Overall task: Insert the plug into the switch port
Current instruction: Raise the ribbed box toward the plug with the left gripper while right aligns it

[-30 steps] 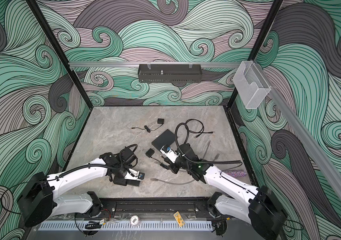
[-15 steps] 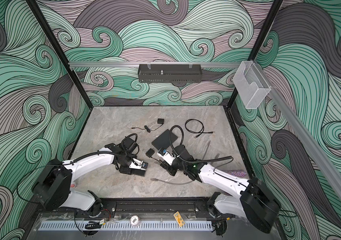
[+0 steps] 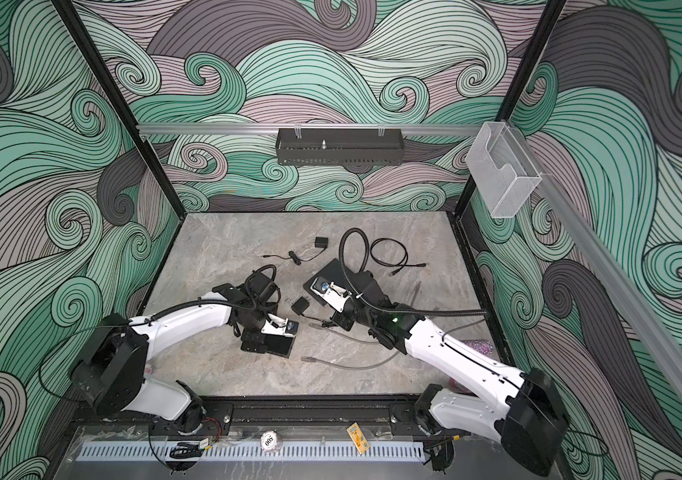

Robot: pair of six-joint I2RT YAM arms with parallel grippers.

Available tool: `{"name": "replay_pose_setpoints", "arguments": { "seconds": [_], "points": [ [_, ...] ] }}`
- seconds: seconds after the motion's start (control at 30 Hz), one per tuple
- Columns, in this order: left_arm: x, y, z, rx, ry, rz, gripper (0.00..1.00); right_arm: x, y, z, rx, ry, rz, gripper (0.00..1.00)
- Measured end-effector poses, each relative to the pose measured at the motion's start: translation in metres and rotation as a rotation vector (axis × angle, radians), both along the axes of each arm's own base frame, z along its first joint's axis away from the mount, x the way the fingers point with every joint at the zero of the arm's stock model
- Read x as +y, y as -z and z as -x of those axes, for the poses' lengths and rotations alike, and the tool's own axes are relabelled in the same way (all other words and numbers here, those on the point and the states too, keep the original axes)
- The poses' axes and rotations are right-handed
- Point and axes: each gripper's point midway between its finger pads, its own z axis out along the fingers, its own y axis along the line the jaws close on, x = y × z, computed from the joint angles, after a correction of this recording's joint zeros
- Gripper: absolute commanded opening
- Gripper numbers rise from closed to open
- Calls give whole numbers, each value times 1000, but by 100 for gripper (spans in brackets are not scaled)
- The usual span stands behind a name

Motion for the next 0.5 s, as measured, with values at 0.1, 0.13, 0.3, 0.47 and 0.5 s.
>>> {"name": "replay_pose_setpoints", "arguments": {
  "seconds": [0.1, 0.13, 0.3, 0.47, 0.5],
  "points": [
    [-10, -57, -15, -139, -142, 157, 99, 4, 32, 19, 62, -52, 57, 0],
    [-12, -80, -19, -192, -189, 229, 98, 5, 46, 27, 93, -77, 76, 0],
    [-8, -163, -14, -307, -469, 592, 83, 9, 91, 51, 242, -155, 143, 0],
    [20, -163, -17, -155, -983, 754, 75, 24, 115, 78, 357, -253, 184, 0],
    [25, -156, -19, -128, -1057, 750, 75, 27, 118, 82, 371, -268, 184, 0]
  ]
}}
